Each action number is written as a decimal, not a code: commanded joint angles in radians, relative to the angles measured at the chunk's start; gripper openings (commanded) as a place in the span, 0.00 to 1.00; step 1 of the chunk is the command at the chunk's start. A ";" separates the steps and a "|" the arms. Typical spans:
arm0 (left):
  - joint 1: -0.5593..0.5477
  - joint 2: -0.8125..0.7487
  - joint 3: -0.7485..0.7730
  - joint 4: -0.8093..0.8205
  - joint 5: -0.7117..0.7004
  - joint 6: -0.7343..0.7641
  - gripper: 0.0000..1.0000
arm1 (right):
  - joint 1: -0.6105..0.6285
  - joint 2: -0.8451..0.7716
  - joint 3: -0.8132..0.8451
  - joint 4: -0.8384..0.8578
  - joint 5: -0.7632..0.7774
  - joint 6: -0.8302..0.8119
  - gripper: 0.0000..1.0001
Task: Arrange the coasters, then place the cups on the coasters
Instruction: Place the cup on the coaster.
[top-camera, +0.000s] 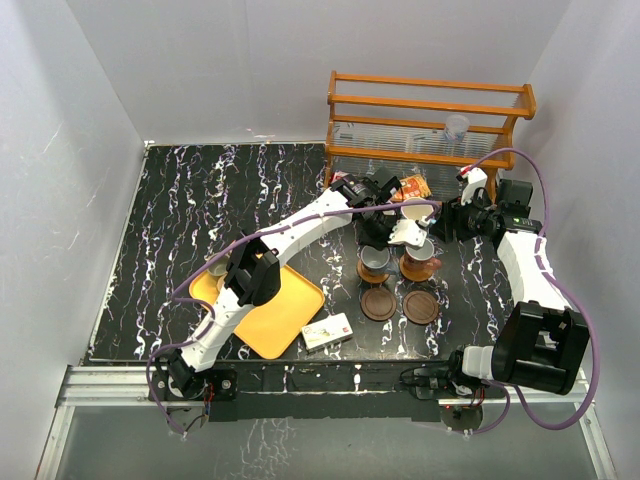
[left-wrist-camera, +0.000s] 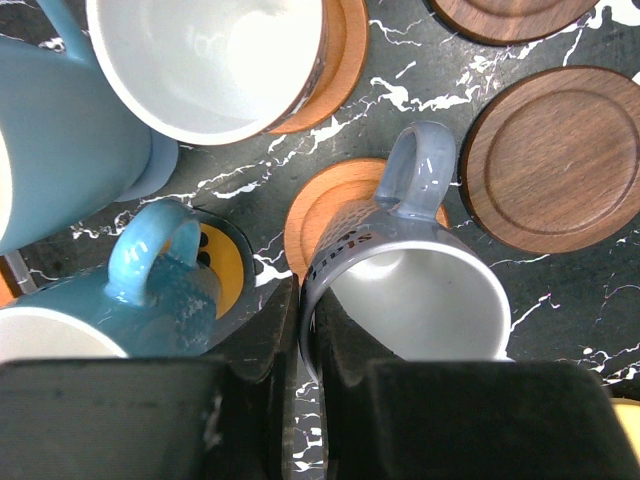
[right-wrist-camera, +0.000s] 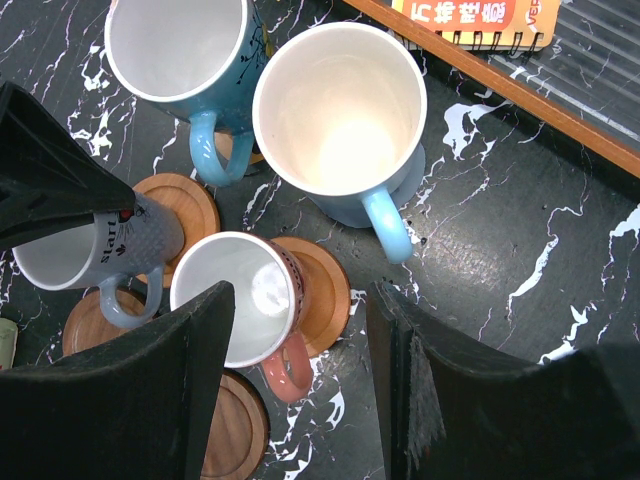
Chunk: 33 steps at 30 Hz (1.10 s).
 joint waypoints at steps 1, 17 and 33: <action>-0.003 0.001 0.039 -0.020 0.029 0.015 0.00 | -0.005 -0.039 0.001 0.037 -0.011 -0.009 0.53; -0.003 -0.002 0.030 0.066 -0.004 0.005 0.28 | -0.004 -0.034 -0.001 0.039 -0.012 -0.009 0.53; 0.016 -0.310 -0.124 0.119 -0.107 -0.125 0.47 | -0.004 -0.023 0.018 0.041 0.017 0.011 0.54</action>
